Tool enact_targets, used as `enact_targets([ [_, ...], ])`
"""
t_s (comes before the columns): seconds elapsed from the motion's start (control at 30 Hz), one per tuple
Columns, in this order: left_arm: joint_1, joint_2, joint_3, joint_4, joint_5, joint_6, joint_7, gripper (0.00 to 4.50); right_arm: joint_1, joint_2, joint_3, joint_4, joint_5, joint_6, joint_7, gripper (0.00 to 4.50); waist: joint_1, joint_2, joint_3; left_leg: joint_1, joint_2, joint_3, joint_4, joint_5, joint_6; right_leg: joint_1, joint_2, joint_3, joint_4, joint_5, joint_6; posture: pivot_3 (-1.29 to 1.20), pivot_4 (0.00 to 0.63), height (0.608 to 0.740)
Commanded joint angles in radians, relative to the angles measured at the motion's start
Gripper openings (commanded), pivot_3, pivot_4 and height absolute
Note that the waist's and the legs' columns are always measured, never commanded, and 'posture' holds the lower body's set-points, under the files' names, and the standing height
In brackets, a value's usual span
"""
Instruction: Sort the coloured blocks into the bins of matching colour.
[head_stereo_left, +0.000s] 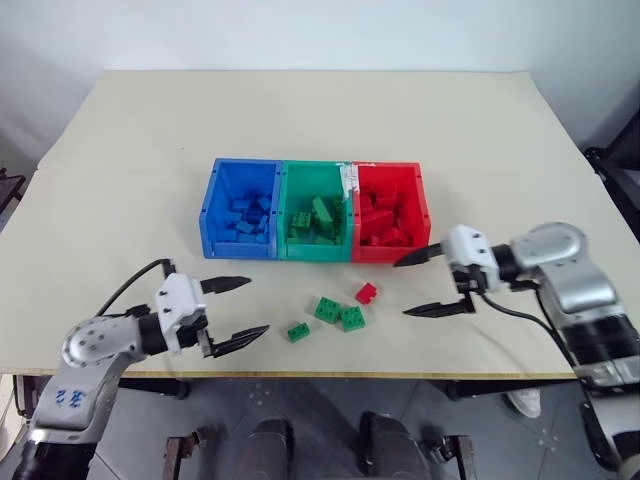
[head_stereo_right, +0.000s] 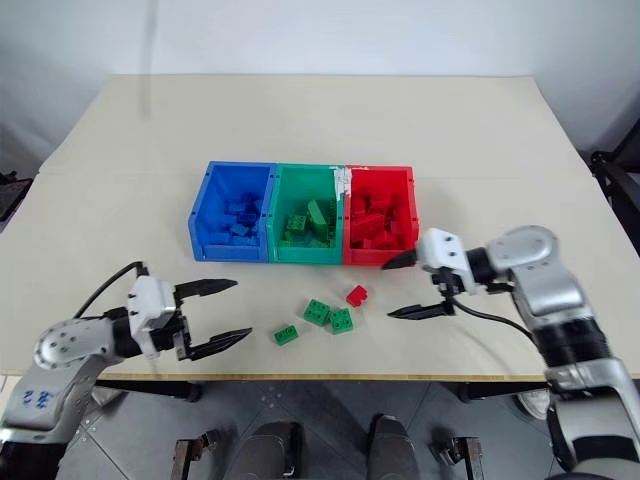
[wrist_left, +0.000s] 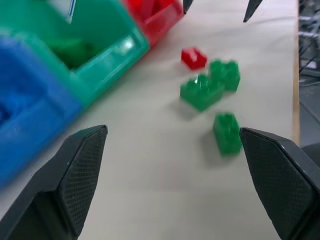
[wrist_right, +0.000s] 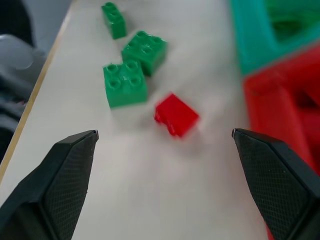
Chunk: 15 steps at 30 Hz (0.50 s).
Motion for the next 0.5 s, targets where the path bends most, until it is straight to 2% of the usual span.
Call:
enact_targets([
  [0.03,0.043,0.007,0.059,-0.082,-0.023,0.011,0.032,4.5,-0.065,0.061,0.061,0.087,-0.067,-0.066,0.03,4.48,0.001,0.0,0.0,0.0,0.0,0.0,0.0,0.0,0.0,0.0,0.0,0.0,0.0,0.0,0.0,0.0,0.15,0.74],
  [0.3,0.092,0.007,0.092,-0.153,-0.03,0.04,0.066,4.5,-0.128,0.13,0.122,0.271,-0.165,-0.231,0.039,4.48,-0.003,0.0,0.0,0.0,0.0,0.0,0.0,-0.001,0.0,0.0,0.0,0.0,0.001,0.0,0.0,0.0,0.15,0.74],
  [0.43,0.091,0.007,0.09,-0.163,-0.029,0.046,0.075,4.5,-0.118,0.122,0.11,0.268,-0.146,-0.244,0.07,3.31,-0.004,0.0,0.0,0.0,0.0,0.0,0.0,-0.001,0.0,0.0,0.0,0.0,0.001,0.0,0.0,0.0,0.15,0.74],
  [0.5,0.08,0.005,0.082,-0.162,-0.028,0.048,0.077,4.5,-0.101,0.106,0.099,0.245,-0.127,-0.234,0.084,2.53,-0.004,0.0,0.0,0.0,0.0,0.0,0.0,-0.001,0.0,0.0,0.0,0.0,0.001,0.0,0.0,0.0,0.15,0.74],
])
